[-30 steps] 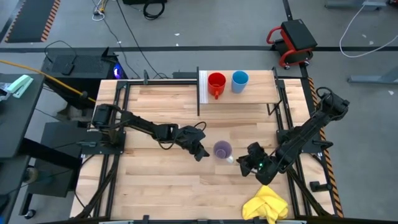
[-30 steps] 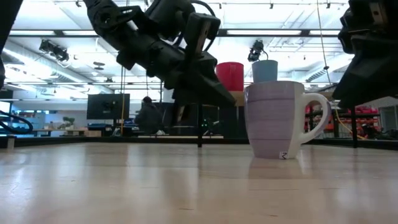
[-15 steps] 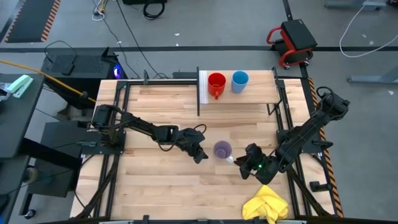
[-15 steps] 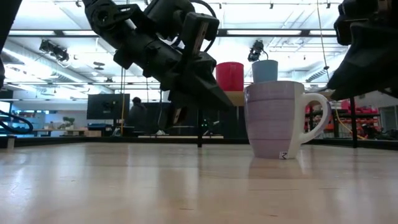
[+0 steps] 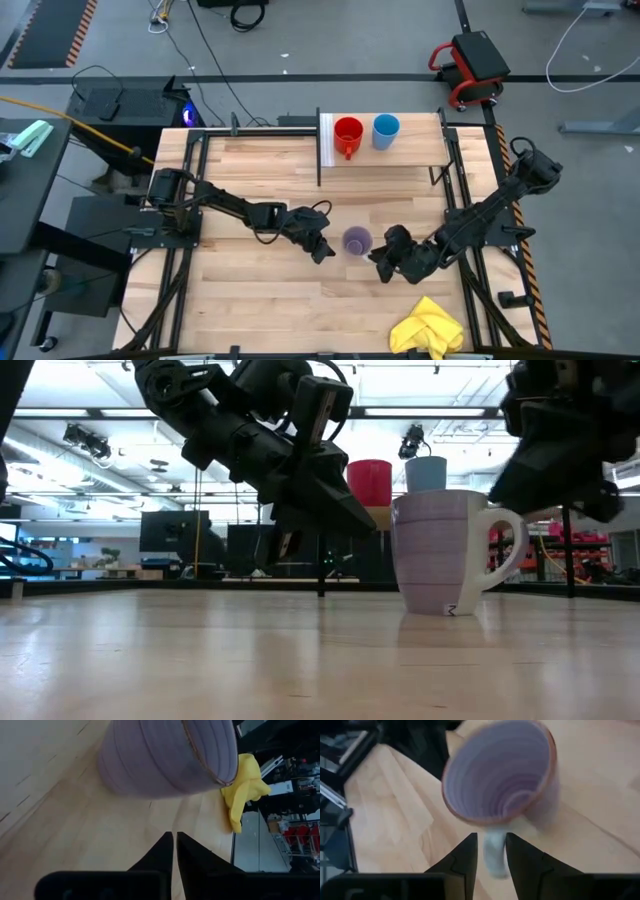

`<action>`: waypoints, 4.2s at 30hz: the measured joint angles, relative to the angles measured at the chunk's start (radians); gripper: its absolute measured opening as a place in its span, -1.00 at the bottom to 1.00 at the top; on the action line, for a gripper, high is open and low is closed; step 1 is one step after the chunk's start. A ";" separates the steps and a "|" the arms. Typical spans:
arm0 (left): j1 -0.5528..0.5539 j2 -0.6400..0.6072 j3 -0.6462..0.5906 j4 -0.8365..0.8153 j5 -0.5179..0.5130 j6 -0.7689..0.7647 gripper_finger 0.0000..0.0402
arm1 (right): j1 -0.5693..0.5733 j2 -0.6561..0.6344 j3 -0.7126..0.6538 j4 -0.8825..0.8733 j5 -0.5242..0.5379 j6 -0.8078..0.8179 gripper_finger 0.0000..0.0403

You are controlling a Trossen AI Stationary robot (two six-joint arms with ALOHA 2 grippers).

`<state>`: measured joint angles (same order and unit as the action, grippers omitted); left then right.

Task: Stack small to large cups/mugs on shelf
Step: Put the purple mug on the shelf

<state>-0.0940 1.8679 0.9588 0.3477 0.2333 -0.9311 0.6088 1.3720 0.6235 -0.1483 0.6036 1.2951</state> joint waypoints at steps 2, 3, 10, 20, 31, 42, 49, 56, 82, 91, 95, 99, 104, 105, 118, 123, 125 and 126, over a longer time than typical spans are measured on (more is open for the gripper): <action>0.000 0.000 0.000 0.000 -0.001 0.000 -0.83 | -0.015 0.000 0.000 0.031 -0.002 -0.029 -0.48; 0.000 0.000 0.000 0.000 -0.004 0.000 -0.83 | -0.021 0.000 0.000 0.044 -0.006 -0.042 -0.48; 0.000 -0.001 0.000 0.000 -0.012 -0.001 -0.86 | -0.055 0.000 0.000 0.052 -0.078 -0.072 -0.50; -0.002 -0.001 0.000 -0.001 -0.012 -0.001 -0.84 | -0.027 -0.010 0.000 0.007 -0.086 0.021 -0.50; -0.002 -0.001 0.000 -0.002 -0.012 -0.001 -0.86 | 0.047 -0.117 0.000 -0.082 -0.051 0.112 -0.50; -0.016 -0.001 0.000 -0.002 -0.012 0.000 -0.80 | 0.237 -0.267 0.000 -0.425 -0.009 0.454 -0.50; -0.015 -0.001 0.000 -0.002 -0.012 0.001 -0.82 | 0.192 -0.240 -0.189 -0.035 0.003 0.423 -0.50; -0.018 -0.001 0.000 -0.002 -0.011 -0.001 -0.79 | 0.054 -0.239 -0.356 0.324 0.008 0.304 -0.50; -0.014 -0.001 0.000 -0.002 -0.058 -0.054 -0.82 | -0.183 0.070 -0.153 0.439 -0.352 -0.017 -0.51; -0.014 -0.001 -0.001 -0.001 -0.069 -0.054 -0.82 | -0.191 0.158 -0.085 0.431 -0.351 -0.037 -0.51; -0.014 -0.001 -0.001 -0.001 -0.068 -0.054 -0.84 | -0.183 0.130 -0.092 0.396 -0.351 -0.011 -0.51; -0.014 -0.001 -0.001 -0.002 -0.068 -0.060 -0.81 | -0.150 0.077 -0.092 0.387 -0.331 -0.010 -0.50; -0.015 -0.001 0.000 -0.002 -0.068 -0.061 -0.79 | -0.048 0.007 -0.092 0.376 -0.200 -0.003 -0.47; -0.015 -0.001 -0.001 -0.002 -0.068 -0.061 -0.79 | -0.023 0.000 -0.092 0.371 -0.155 0.017 -0.47; -0.015 -0.001 -0.001 -0.002 -0.068 -0.052 -0.78 | 0.152 0.292 -0.093 0.718 0.235 0.102 -0.47; -0.015 -0.001 -0.001 -0.002 -0.068 -0.052 -0.79 | 0.122 0.339 -0.092 0.773 0.246 0.070 -0.47; -0.015 -0.001 -0.001 -0.003 -0.068 -0.052 -0.80 | 0.112 0.345 -0.092 0.776 0.238 0.070 -0.47; -0.015 -0.001 -0.001 -0.004 -0.068 -0.052 -0.80 | 0.106 0.347 -0.092 0.776 0.232 0.068 -0.47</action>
<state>-0.1093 1.8668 0.9581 0.3441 0.1654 -0.9829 0.7146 1.7192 0.5312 0.6273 0.8353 1.3629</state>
